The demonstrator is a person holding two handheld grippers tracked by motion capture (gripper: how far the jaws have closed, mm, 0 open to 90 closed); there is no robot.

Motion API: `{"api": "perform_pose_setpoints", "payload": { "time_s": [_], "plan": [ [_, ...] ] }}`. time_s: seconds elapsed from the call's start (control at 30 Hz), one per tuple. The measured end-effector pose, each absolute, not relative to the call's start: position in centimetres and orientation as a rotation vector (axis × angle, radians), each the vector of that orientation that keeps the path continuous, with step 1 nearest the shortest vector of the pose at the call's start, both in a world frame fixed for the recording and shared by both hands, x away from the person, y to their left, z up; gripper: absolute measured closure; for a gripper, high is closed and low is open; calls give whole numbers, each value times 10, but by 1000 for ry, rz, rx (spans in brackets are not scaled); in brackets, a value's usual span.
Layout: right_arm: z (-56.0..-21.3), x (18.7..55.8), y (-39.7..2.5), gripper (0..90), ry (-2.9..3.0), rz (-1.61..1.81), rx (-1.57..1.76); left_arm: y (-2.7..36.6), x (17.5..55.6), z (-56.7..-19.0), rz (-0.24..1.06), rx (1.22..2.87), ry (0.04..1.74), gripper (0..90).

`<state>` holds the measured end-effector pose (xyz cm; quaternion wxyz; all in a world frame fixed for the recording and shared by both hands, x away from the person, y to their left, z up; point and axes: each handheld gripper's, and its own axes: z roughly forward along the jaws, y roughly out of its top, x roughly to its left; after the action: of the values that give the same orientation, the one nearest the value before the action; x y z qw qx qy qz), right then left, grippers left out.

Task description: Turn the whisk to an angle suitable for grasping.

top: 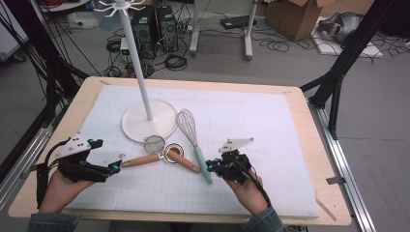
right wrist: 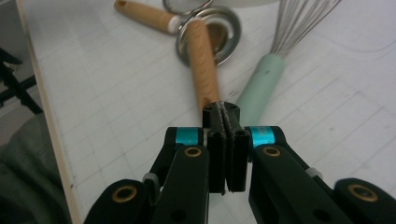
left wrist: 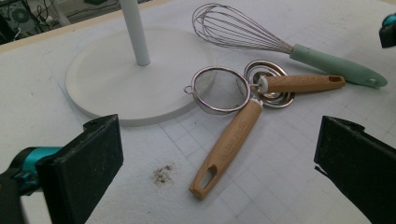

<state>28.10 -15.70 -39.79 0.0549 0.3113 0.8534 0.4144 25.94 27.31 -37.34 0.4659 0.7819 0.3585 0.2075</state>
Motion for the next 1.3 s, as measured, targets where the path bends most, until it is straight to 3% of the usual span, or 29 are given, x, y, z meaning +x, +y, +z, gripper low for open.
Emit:
{"api": "perform_pose_setpoints", "payload": {
  "time_s": [0.53,1.3],
  "plan": [
    [-428,249,-144,893,2688,1161,853,275,258,-371,515,1913,880,18],
    [-434,253,-148,893,2695,1044,783,276,258,-371,518,1909,881,17]
  ]
}}
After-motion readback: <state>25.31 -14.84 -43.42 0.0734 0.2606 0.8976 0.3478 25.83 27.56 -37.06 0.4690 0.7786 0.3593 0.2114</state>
